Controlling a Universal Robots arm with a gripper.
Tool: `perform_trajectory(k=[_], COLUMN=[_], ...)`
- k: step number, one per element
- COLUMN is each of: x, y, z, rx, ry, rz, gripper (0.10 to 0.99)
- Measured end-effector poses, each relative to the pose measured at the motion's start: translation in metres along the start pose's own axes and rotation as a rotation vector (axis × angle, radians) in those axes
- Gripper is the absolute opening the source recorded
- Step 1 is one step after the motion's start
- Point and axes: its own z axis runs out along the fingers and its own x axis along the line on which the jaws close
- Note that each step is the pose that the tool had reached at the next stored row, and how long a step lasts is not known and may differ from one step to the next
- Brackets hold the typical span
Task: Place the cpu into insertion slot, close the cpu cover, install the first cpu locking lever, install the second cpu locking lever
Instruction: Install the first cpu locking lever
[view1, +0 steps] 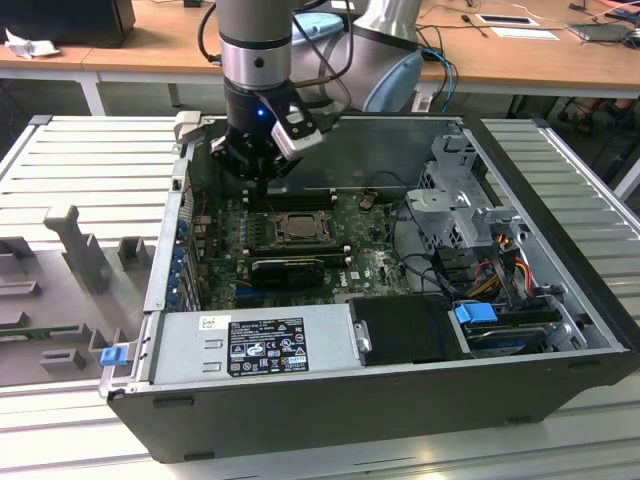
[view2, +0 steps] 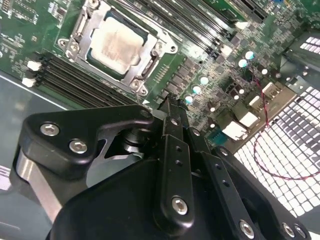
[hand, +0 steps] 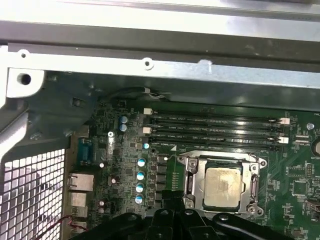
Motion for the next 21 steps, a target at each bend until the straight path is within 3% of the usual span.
perform_trajectory(k=[9,17,21], x=[0.0135,0.0135,0.0131], y=[0.0009,0.0042,0.0092], z=[0.0000,0.0024,0.0041], rx=[0.000,0.000,0.000], ry=[0.0000,-0.0001,0.0000], rz=[0.000,0.000,0.002], gripper=[0.106,0.106,0.106])
